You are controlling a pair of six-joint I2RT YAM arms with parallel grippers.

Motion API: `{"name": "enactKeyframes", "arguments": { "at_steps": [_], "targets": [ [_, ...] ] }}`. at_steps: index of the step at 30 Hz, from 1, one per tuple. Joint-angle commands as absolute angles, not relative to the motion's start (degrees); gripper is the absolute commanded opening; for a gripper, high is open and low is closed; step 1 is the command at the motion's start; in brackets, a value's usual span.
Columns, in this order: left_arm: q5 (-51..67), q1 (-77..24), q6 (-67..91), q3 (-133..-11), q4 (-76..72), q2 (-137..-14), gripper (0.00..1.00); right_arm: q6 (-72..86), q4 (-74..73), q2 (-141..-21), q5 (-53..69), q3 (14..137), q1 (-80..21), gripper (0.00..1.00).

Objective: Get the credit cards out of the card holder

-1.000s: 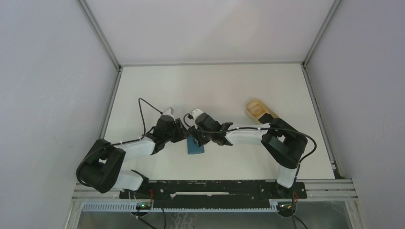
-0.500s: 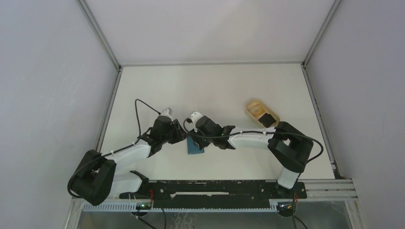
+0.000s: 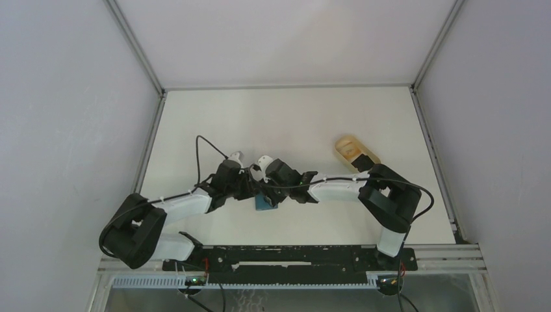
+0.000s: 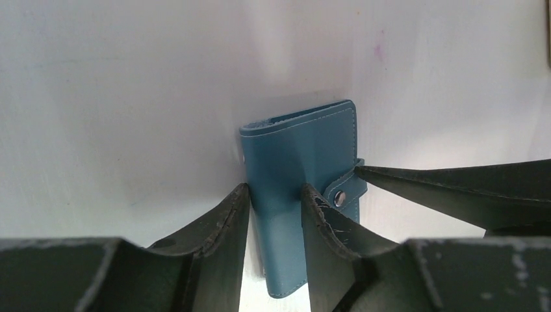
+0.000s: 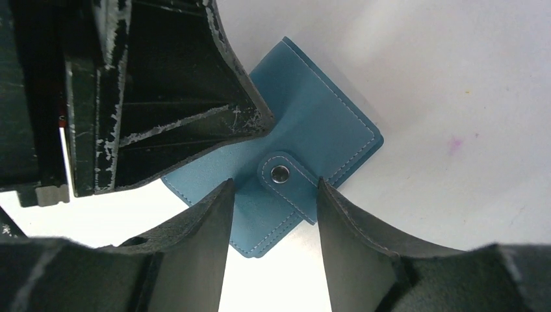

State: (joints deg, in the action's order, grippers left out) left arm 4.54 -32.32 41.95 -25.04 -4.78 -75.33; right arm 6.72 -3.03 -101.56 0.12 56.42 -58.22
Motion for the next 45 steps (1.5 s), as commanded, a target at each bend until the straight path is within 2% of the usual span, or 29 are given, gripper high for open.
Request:
{"name": "enactKeyframes", "arguments": {
  "at_steps": [1, 5, 9, 14, 16, 17, 32, 45],
  "targets": [
    [4.9, -33.0, 40.2, -27.7, -4.4, -77.3, 0.39, 6.0, -3.1, -103.1, 1.5, 57.9, -58.0, 0.56],
    [4.8, -33.2, 40.3, -27.9, -4.5, -78.3, 0.33, 5.6, -4.0, -103.8, 1.2, 58.3, -58.1, 0.52],
    [4.6, -33.6, 40.8, -27.5, -5.1, -79.3, 0.31, 5.4, -4.8, -104.6, -1.2, 58.8, -58.2, 0.40],
    [4.6, -33.7, 41.5, -26.5, -6.4, -80.0, 0.30, 6.5, -5.0, -104.6, -3.9, 58.8, -57.7, 0.11],
    [4.4, -33.7, 41.8, -26.1, -6.9, -80.5, 0.29, 7.1, -5.0, -104.3, -3.9, 58.8, -57.0, 0.01],
    [4.3, -33.7, 41.8, -26.0, -7.1, -80.8, 0.29, 7.5, -4.6, -103.8, -3.8, 58.5, -56.6, 0.00],
    [3.3, -33.8, 42.2, -24.8, -8.8, -83.0, 0.27, 19.6, 21.2, -87.7, 9.7, 41.5, -46.3, 0.00],
    [3.4, -33.8, 42.2, -24.5, -9.3, -82.8, 0.27, 27.1, 32.4, -87.0, 19.3, 35.2, -39.6, 0.00]
  ]
}}
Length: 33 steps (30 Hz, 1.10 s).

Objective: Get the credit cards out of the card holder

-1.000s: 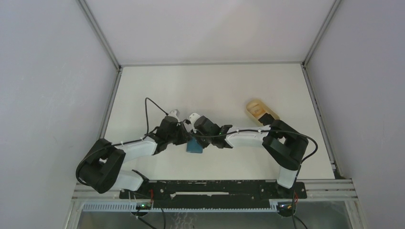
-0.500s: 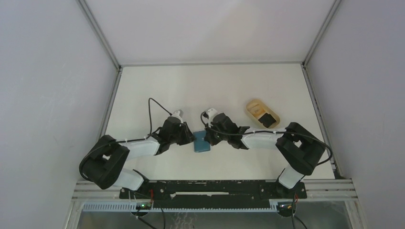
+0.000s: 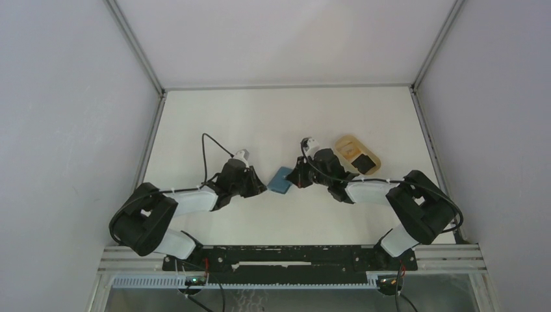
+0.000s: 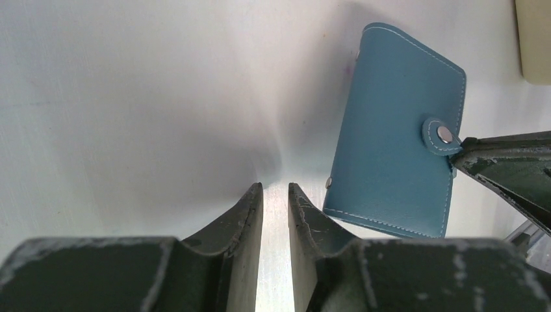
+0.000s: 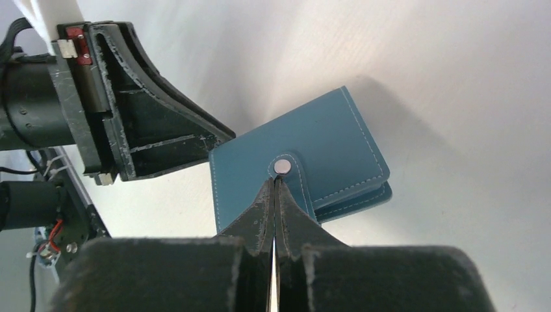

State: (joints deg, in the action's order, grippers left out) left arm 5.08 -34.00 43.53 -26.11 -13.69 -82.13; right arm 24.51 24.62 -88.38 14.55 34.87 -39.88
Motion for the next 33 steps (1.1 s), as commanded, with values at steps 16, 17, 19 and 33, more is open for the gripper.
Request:
{"name": "enactKeyframes", "arguments": {
  "at_steps": [16, 17, 19, 33],
  "targets": [
    [22.3, -21.4, 51.5, -12.9, -28.3, -69.9, 0.84, 19.9, 30.4, -87.7, 28.5, 36.0, -37.7, 0.00],
    [23.8, -21.0, 53.9, -12.1, -31.1, -70.8, 0.85, 19.9, 30.6, -87.8, 28.4, 36.0, -37.7, 0.00],
    [28.7, -20.8, 58.9, -10.9, -41.4, -76.0, 0.86, 20.0, 30.7, -87.9, 28.4, 36.1, -38.0, 0.00],
    [33.2, -22.4, 75.7, -7.8, -81.1, -103.0, 0.81, 18.9, 29.4, -86.6, 27.0, 36.6, -40.2, 0.00]
  ]
}}
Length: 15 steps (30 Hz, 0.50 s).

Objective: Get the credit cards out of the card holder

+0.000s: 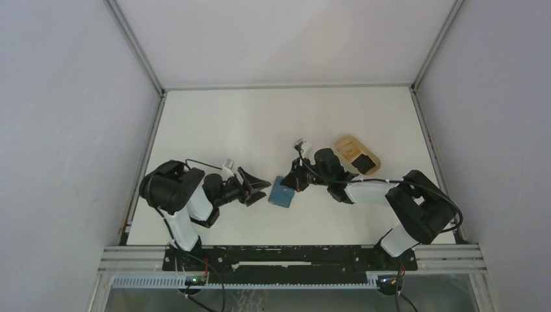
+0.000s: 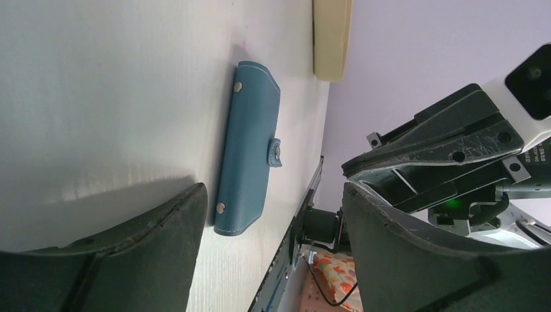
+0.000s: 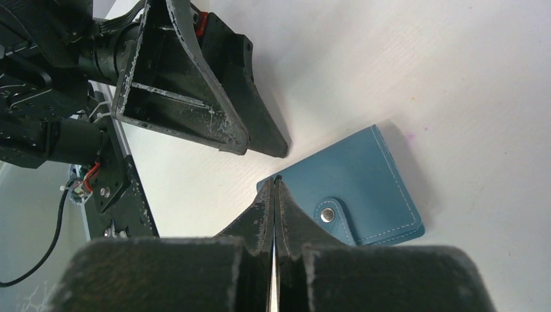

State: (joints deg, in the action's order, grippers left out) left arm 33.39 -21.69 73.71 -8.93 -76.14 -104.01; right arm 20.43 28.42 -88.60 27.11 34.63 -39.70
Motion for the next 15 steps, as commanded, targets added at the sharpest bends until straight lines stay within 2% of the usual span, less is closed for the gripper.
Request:
{"name": "enactKeyframes", "arguments": {
  "at_steps": [1, 2, 3, 5, 6, 9, 15],
  "targets": [
    [32.9, -22.5, 75.7, -7.9, -80.5, -102.7, 0.81, 18.7, 29.0, -86.7, 26.8, 36.8, -40.2, 0.00],
    [32.6, -22.4, 75.5, -8.0, -79.7, -102.6, 0.80, 18.2, 28.3, -86.7, 26.0, 37.0, -40.2, 0.00],
    [32.2, -22.4, 75.3, -7.9, -79.0, -102.6, 0.80, 17.6, 27.1, -86.7, 24.8, 37.3, -40.4, 0.11],
    [31.6, -22.4, 74.8, -7.7, -78.1, -102.8, 0.79, 15.3, 23.0, -86.3, 20.5, 38.0, -41.1, 0.41],
    [31.5, -22.4, 74.6, -7.5, -78.0, -102.9, 0.79, 13.9, 19.3, -86.1, 17.1, 38.8, -42.3, 0.47],
    [31.4, -22.5, 74.4, -7.5, -78.0, -103.6, 0.78, 11.0, 13.3, -86.1, 9.1, 40.2, -44.9, 0.53],
    [31.5, -22.6, 74.8, -7.9, -78.8, -104.8, 0.77, 8.6, 8.1, -89.3, 0.3, 42.8, -48.4, 0.53]
  ]
}}
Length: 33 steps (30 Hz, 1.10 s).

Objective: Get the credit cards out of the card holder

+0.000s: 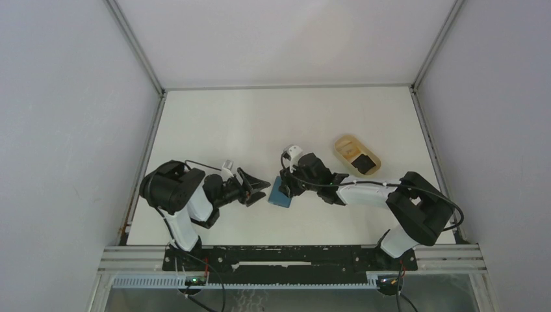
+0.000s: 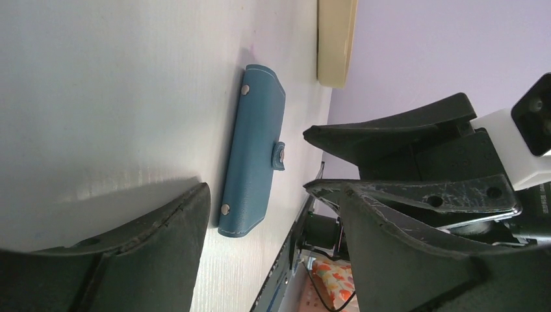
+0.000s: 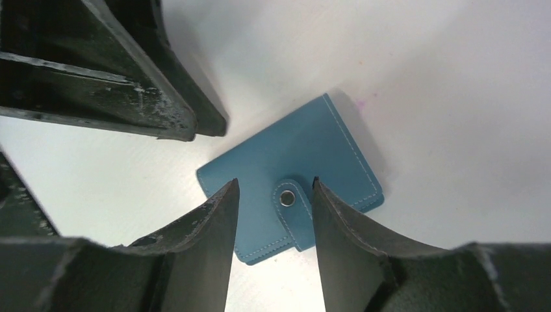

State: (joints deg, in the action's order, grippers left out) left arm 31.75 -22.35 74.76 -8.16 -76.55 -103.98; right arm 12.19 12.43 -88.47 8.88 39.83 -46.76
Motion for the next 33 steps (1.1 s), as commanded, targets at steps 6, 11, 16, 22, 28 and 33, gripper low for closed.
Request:
{"name": "enactKeyframes", "arguments": {
  "at_steps": [6, 11, 16, 22, 28, 33],
  "targets": [
    [31.5, -22.6, 74.6, -7.6, -78.9, -104.7, 0.76, 7.2, 4.0, -93.6, -5.4, 46.2, -51.2, 0.51],
    [31.3, -22.6, 74.5, -7.5, -78.8, -104.7, 0.75, 7.2, 2.9, -96.7, -4.5, 47.5, -51.5, 0.49],
    [31.1, -22.6, 74.2, -7.3, -78.6, -104.6, 0.75, 6.8, 1.9, -97.7, -3.8, 48.2, -51.7, 0.21],
    [31.3, -22.6, 74.0, -7.7, -78.5, -105.3, 0.74, 6.6, 1.6, -97.0, -5.0, 48.3, -52.0, 0.00],
    [31.5, -22.9, 74.2, -7.8, -78.9, -105.3, 0.74, 6.7, 2.0, -93.9, -2.7, 48.3, -51.1, 0.03],
    [31.4, -22.9, 74.0, -7.7, -78.8, -105.3, 0.74, 5.6, 0.3, -91.2, -2.7, 48.3, -51.4, 0.43]
  ]
}}
